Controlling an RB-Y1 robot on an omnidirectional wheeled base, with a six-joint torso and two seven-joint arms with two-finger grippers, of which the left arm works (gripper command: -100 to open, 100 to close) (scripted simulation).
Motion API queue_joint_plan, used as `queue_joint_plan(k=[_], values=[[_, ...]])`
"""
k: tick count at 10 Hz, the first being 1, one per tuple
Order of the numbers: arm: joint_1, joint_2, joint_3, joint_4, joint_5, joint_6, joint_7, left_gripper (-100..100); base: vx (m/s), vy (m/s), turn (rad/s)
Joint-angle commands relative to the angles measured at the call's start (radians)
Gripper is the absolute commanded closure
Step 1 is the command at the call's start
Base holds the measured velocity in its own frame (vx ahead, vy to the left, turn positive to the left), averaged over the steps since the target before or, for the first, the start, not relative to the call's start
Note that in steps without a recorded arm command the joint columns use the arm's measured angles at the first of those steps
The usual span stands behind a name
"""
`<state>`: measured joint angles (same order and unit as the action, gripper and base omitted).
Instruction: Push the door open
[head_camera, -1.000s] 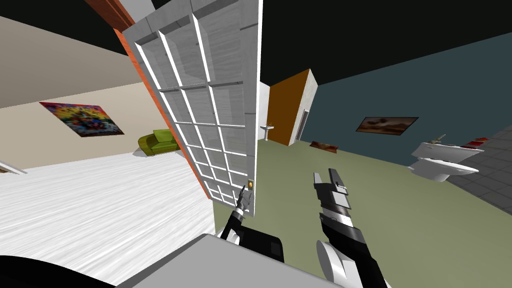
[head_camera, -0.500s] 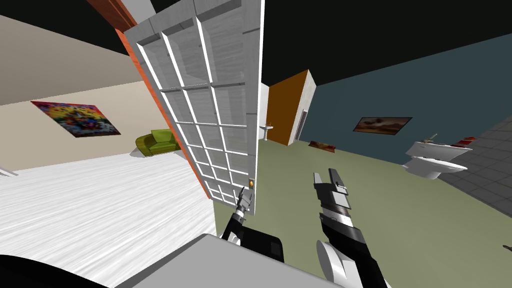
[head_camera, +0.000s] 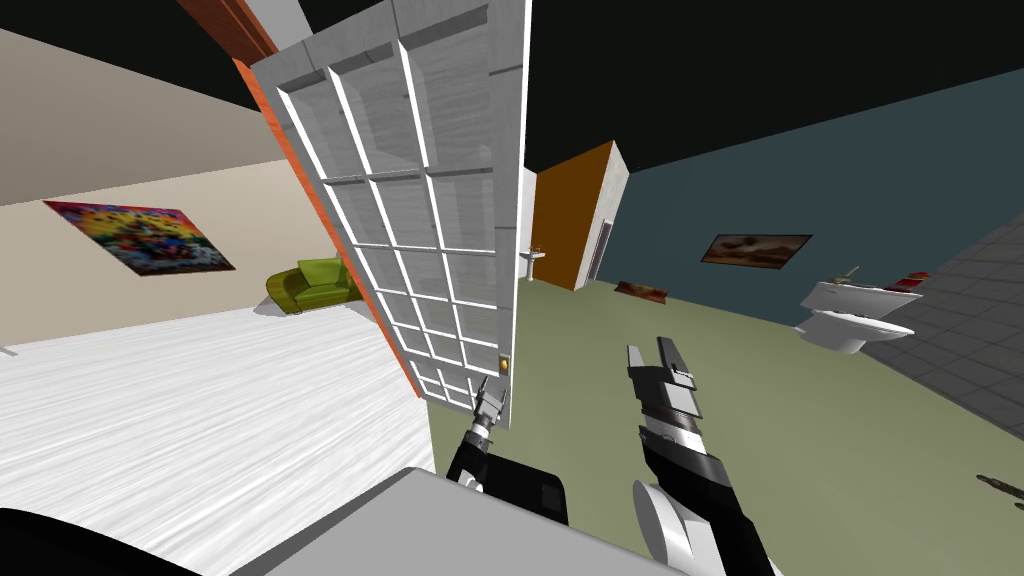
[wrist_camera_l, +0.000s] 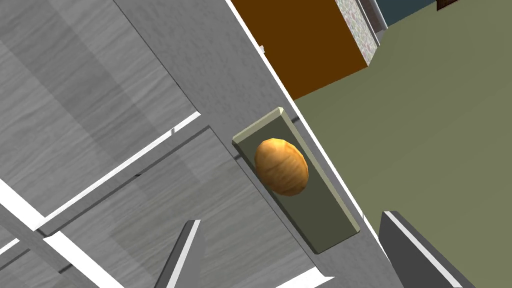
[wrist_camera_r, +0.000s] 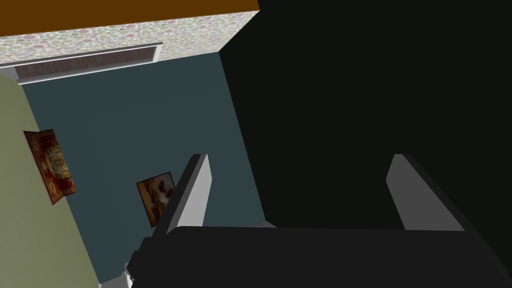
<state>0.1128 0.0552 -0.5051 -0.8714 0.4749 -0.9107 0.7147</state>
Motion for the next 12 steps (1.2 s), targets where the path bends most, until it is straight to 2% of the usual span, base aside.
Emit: queue_joint_plan(k=[1,2,4,5,9,12], values=[[0.014,-0.003,-0.017,-0.017,0.033,-0.004,0.05,-100,-0.038,0.023,-0.039],[0.014,-0.003,-0.017,-0.017,0.033,-0.004,0.063,-100,-0.031,0.019,-0.017],[0.03,-0.009,-0.038,-0.034,0.074,-0.01,0.127,-100,-0.032,0.021,-0.033],[0.03,-0.009,-0.038,-0.034,0.074,-0.01,0.137,-100,-0.028,0.019,-0.011],[0.057,-0.022,-0.073,-0.062,0.142,-0.021,0.258,-100,-0.035,0.022,-0.028],[0.069,-0.03,-0.09,-0.075,0.174,-0.026,0.318,-100,-0.032,0.015,-0.022]])
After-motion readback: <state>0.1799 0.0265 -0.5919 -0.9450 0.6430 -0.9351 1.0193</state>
